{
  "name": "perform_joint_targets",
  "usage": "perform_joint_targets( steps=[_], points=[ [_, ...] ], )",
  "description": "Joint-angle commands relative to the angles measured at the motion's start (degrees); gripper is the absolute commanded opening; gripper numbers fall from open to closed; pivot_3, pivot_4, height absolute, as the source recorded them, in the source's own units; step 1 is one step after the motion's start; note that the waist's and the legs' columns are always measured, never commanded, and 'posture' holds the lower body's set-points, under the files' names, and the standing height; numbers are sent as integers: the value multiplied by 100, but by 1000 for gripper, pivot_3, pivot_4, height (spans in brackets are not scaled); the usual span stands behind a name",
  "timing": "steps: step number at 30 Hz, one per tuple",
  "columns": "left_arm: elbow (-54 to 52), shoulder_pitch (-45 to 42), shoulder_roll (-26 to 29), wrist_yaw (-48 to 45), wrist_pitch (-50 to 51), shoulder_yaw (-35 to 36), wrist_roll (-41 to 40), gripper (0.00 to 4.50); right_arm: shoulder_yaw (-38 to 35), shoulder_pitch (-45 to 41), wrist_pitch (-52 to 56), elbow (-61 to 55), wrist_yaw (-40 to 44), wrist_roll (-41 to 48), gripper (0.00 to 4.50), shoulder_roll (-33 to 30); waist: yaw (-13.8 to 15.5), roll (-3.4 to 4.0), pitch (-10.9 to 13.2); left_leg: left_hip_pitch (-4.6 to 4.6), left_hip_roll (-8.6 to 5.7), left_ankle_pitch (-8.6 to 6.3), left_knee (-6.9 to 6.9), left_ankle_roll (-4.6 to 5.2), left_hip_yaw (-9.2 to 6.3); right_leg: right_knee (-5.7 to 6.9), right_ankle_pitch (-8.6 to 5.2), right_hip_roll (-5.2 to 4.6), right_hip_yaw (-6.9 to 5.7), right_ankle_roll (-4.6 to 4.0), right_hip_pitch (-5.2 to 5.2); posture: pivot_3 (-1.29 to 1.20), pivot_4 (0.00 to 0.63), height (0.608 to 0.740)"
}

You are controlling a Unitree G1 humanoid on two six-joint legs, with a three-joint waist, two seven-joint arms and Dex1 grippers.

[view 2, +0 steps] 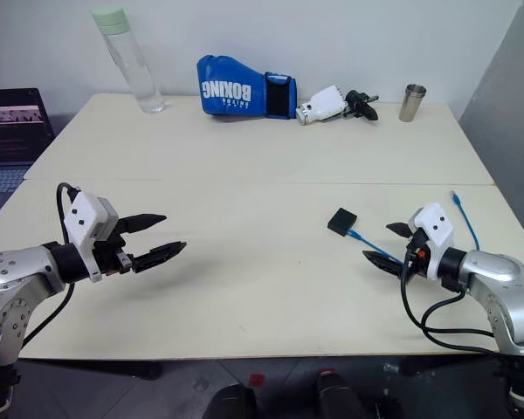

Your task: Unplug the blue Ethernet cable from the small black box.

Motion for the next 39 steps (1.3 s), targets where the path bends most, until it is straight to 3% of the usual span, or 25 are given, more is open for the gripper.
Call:
perform_joint_targets(
  steps=[1,14,27,33,39],
  points=[
    [-58,-76,130,-94,33,114,-123,3879,-206,-48,-47,-153,22,70,4500,-83,0,0,0,0,0,0,0,0,0,0,0,0,0,0,0,0,150,740],
    [-241,-397,162,-7,330,-7,-203,3879,-212,-28,-73,-115,42,52,4500,-106,2,0,0,0,0,0,1,0,-3,0,0,0,-3,0,1,0,150,740],
    [-539,-1459,32,-483,469,-1293,-336,3879,-45,-13,41,-280,-125,-38,4500,-30,6,0,0,4,-4,0,7,-1,-14,-1,1,0,-8,2,16,0,150,740],
    [-268,-1964,-162,-872,426,-1820,-342,3879,308,-609,149,493,-318,-230,4500,255,3,0,0,6,-4,0,9,-1,-17,-1,1,2,-11,2,19,0,150,740],
    [-38,-2173,-272,-1089,264,-2069,-182,3879,778,-1226,-265,1827,7,-639,4500,452,4,1,0,5,-7,0,10,0,-18,-3,1,1,-11,1,21,0,150,740]
  ],
)
